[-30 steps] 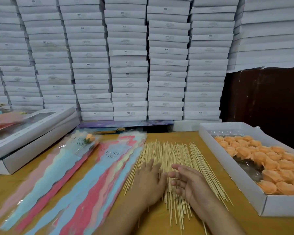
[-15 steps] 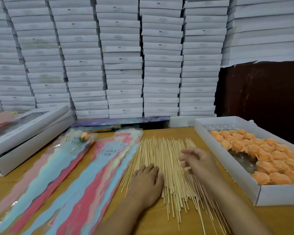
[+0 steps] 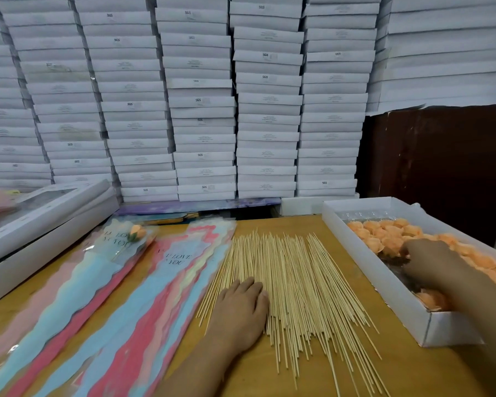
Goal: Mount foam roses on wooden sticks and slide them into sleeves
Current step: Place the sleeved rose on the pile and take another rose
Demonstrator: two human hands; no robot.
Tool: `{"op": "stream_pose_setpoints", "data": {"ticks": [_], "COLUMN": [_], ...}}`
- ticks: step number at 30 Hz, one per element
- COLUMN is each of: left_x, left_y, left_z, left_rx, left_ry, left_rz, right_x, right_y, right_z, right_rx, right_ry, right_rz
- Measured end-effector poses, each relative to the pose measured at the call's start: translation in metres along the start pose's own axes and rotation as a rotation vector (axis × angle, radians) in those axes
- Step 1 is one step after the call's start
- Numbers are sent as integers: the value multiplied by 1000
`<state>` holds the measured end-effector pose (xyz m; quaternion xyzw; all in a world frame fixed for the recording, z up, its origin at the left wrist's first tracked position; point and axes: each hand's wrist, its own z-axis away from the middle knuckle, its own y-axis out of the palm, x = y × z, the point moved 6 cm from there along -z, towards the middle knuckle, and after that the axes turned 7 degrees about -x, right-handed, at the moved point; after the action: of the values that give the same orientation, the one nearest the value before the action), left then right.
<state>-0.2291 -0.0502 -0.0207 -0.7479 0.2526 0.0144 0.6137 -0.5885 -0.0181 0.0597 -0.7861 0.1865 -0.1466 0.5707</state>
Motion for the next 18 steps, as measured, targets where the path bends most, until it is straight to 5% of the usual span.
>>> {"op": "stream_pose_setpoints", "data": {"ticks": [14,18], "left_x": [-2,-3], "left_y": [-4,-5], "left_z": [2,2], "left_rx": [7,8], "left_ry": [-6,-5], "left_rz": [-5,-7], "right_x": [-12,-1], "right_y": [-13,-33], "right_z": [-1,-2], "right_rx": [-153,-307], "right_ry": [71,50], "right_rz": [111,116]}}
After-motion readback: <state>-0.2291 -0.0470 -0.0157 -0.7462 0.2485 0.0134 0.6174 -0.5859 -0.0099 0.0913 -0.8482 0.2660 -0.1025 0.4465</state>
